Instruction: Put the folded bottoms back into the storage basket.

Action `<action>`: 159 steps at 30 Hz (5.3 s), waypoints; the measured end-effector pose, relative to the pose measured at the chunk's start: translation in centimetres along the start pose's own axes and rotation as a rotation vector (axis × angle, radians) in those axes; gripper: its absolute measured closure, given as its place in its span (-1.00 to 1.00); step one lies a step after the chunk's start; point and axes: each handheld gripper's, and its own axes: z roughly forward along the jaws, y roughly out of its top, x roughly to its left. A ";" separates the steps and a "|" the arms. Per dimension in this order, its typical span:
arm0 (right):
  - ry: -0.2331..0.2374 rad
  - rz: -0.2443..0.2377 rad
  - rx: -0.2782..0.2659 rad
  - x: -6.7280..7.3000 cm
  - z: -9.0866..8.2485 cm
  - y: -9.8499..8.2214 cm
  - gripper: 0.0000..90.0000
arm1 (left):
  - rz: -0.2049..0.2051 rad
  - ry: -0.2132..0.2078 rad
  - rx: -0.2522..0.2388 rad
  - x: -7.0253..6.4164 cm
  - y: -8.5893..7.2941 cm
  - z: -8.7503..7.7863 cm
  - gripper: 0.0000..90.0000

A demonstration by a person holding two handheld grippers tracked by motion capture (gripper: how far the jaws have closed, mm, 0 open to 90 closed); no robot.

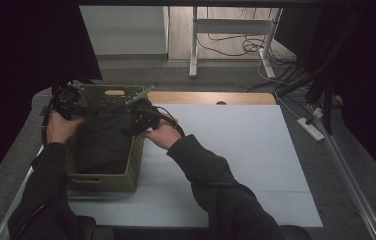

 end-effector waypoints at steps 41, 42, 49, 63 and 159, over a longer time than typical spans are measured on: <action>0.093 -0.017 -0.069 -1.4 -0.9 -4.0 -0.93 | 0.063 -0.270 -0.161 -4.7 -3.9 -1.1 -0.94; 0.094 -0.019 -0.070 -1.3 -0.9 -4.0 -0.93 | 0.066 -0.279 -0.162 -4.8 -4.1 -1.1 -0.94; 0.103 -0.003 -0.068 -1.2 -0.8 -4.3 -0.93 | 0.100 -0.323 -0.153 -5.7 -4.8 -1.2 -0.97; 0.090 -0.015 -0.091 -1.4 -1.3 -4.8 -0.95 | 0.115 -0.333 -0.188 -6.8 -6.1 -2.3 -1.00; 0.019 -0.064 -0.004 -2.2 -6.2 -14.4 -1.00 | 0.112 -0.351 -0.228 -12.5 -23.7 -9.0 -1.00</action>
